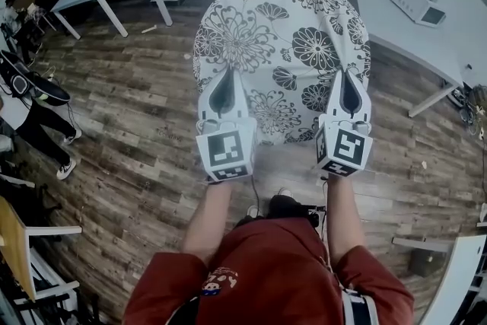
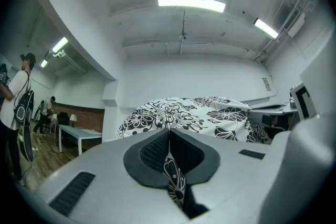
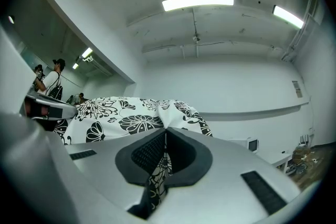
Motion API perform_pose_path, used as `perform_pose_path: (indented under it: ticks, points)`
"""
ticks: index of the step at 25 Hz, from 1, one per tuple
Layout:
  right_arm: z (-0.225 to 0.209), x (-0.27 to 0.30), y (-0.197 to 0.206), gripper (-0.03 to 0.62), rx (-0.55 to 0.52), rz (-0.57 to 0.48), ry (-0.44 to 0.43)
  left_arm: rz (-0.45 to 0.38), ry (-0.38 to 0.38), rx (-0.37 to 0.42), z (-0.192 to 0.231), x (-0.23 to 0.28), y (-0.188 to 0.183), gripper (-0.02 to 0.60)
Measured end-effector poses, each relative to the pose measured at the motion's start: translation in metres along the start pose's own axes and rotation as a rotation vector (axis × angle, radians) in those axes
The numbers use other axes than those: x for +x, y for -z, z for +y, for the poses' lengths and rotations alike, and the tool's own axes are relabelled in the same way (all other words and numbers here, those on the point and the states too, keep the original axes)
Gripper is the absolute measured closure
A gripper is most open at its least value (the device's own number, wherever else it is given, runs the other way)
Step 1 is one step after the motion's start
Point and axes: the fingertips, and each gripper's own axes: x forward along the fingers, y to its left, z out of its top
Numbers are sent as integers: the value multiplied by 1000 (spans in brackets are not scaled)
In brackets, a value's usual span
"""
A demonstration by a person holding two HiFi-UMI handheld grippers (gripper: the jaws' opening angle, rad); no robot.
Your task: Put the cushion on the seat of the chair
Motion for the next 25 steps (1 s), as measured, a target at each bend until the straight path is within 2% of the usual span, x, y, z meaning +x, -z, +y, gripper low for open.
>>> perform_pose_path:
  ticks: [8, 25]
  points:
    - [-2, -1, 2, 565, 25, -29, -6, -24, -13, 5, -2, -2, -2, 552]
    - [-4, -1, 7, 565, 9, -107, 12, -87, -14, 6, -2, -1, 7, 552]
